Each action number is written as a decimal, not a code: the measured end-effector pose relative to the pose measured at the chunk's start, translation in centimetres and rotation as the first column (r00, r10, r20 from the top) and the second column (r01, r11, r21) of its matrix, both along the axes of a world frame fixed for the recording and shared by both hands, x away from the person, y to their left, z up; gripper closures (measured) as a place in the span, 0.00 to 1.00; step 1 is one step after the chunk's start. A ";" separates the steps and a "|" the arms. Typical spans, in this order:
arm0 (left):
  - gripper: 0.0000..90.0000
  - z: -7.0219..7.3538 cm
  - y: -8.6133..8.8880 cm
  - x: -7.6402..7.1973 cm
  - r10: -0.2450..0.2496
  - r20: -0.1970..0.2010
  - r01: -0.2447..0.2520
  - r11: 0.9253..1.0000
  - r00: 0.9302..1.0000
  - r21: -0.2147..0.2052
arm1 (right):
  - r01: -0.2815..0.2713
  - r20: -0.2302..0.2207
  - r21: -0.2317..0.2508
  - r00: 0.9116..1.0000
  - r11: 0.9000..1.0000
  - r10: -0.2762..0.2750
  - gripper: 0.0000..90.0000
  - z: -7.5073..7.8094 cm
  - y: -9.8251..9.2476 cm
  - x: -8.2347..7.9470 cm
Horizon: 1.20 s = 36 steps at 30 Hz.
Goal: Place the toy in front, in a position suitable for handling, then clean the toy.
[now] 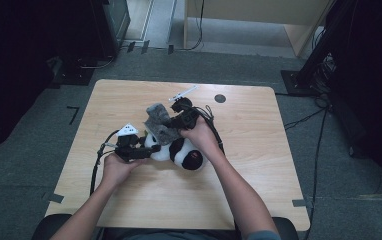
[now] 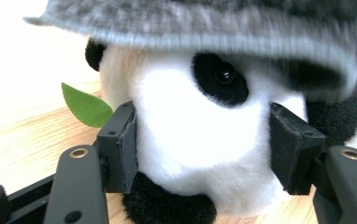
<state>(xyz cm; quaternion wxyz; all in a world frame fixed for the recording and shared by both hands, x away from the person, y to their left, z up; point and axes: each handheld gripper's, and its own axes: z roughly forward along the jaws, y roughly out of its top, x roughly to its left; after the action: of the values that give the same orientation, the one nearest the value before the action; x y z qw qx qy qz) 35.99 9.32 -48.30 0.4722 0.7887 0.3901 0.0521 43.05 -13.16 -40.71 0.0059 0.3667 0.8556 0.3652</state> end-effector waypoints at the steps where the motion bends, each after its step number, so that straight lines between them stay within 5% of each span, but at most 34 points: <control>1: 0.39 0.0 0.0 0.0 -0.001 0.000 0.001 1.000 1.000 0.000 | 0.000 0.000 0.000 1.000 1.000 0.000 0.86 0.0 0.0 0.0; 14: 0.40 -0.1 0.1 0.0 0.001 -0.001 -0.001 1.000 1.000 -0.015 | 0.108 -0.069 -0.005 0.992 0.994 -0.108 0.86 -1.5 -3.3 2.1; 23: 0.39 -0.2 0.2 -0.1 -0.004 0.010 0.004 1.000 1.000 -0.019 | 0.188 0.000 -0.036 0.982 0.982 -0.188 0.87 -0.2 -4.7 2.4; 29: 0.38 -0.3 0.3 0.0 -0.008 0.013 0.009 0.999 1.000 -0.032 | 0.142 0.041 0.084 0.988 0.986 -0.146 0.88 2.8 -4.6 0.9; 36: 0.37 -0.3 0.4 0.0 -0.002 0.010 0.003 0.999 1.000 -0.042 | 0.014 0.055 0.167 0.998 0.986 -0.024 0.88 4.7 -1.4 -1.6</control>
<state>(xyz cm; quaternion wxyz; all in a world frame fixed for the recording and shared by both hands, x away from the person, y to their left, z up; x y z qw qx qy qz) 35.98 9.67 -48.56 0.4907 0.7789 0.3878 0.0471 41.44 -14.58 -36.02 0.0030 0.3635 0.8181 0.4456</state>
